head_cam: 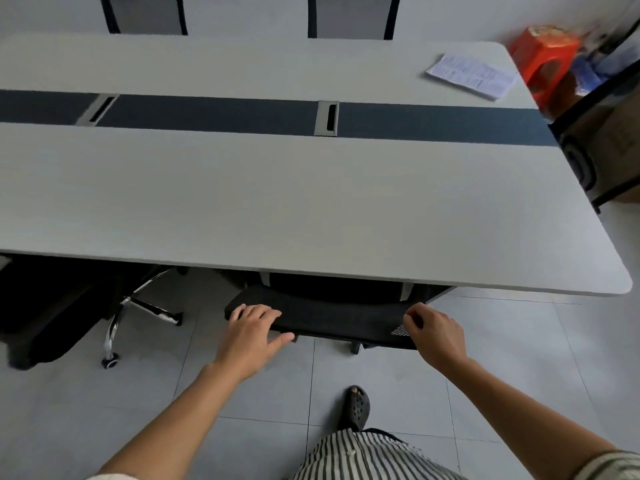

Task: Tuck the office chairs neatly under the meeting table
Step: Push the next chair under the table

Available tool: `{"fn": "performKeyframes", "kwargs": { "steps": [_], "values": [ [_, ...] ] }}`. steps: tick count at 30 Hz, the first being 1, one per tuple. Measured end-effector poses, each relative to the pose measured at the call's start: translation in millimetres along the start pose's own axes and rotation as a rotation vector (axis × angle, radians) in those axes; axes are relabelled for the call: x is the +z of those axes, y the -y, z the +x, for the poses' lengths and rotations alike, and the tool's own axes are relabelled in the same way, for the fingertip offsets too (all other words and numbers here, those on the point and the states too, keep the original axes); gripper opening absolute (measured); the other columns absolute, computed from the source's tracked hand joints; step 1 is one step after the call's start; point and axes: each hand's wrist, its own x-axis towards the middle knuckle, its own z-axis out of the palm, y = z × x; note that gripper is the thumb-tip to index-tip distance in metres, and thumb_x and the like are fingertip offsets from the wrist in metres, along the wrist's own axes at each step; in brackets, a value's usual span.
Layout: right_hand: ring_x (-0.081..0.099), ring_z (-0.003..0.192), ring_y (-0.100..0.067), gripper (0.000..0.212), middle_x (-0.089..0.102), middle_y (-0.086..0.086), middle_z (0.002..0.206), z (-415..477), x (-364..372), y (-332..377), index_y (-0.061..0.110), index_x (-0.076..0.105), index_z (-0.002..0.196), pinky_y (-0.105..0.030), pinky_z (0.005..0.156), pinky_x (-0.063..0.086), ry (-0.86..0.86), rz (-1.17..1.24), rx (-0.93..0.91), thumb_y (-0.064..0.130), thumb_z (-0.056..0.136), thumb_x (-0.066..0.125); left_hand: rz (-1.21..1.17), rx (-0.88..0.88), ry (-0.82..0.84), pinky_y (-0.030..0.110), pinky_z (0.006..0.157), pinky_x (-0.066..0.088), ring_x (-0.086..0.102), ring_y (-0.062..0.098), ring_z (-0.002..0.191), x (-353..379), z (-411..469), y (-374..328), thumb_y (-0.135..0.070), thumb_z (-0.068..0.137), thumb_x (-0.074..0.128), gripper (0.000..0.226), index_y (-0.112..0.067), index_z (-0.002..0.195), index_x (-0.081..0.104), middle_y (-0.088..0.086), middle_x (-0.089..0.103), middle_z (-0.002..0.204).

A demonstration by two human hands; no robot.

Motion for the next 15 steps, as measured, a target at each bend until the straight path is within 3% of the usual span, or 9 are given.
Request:
{"fn": "performKeyframes", "kwargs": {
  "steps": [4,6,8,11,15],
  "values": [
    [0.065,0.085,-0.012,0.022,0.07,0.015,0.094,-26,-6,40,0.032,0.062,0.11,-0.031,0.073,0.052,0.03,0.129,-0.066,0.035,0.089,0.056,-0.408,-0.122,-0.134,0.029,0.093,0.045,0.058,0.012,0.105,-20,-51,-9,-0.041,0.087,0.054,0.034,-0.02,0.111,0.063,-0.003,0.064,0.111],
    [0.067,0.084,-0.007,0.019,0.071,0.016,0.09,-52,-1,69,0.033,0.065,0.105,-0.032,0.077,0.055,0.063,0.258,-0.1,0.034,0.087,0.06,-0.668,-0.253,-0.127,0.02,0.079,0.05,0.062,0.003,0.086,-36,-96,-3,-0.036,0.085,0.06,0.021,-0.025,0.103,0.064,-0.005,0.067,0.095],
    [0.07,0.077,-0.008,0.01,0.074,0.008,0.084,-80,9,99,0.029,0.068,0.096,-0.031,0.072,0.057,0.193,0.461,-0.119,0.027,0.087,0.063,-0.847,-0.375,-0.137,0.01,0.073,0.047,0.063,0.001,0.083,-43,-150,14,-0.036,0.082,0.063,0.013,-0.03,0.094,0.064,-0.006,0.068,0.089],
    [0.07,0.072,-0.009,0.008,0.074,0.0,0.081,-121,26,142,0.023,0.069,0.091,-0.016,0.06,0.05,0.423,0.533,-0.202,0.018,0.089,0.063,-1.016,-0.596,-0.223,0.016,0.072,0.051,0.068,0.012,0.085,-38,-236,51,-0.037,0.077,0.063,0.015,-0.03,0.09,0.065,0.001,0.072,0.088],
    [0.071,0.076,-0.013,0.01,0.076,-0.003,0.084,-164,45,192,0.017,0.07,0.095,-0.023,0.062,0.051,0.609,0.524,-0.268,0.014,0.09,0.061,-1.19,-0.903,-0.454,0.022,0.061,0.051,0.068,0.032,0.08,-28,-341,91,-0.003,0.086,0.061,0.009,-0.008,0.092,0.066,0.009,0.074,0.076]
  ]
}}
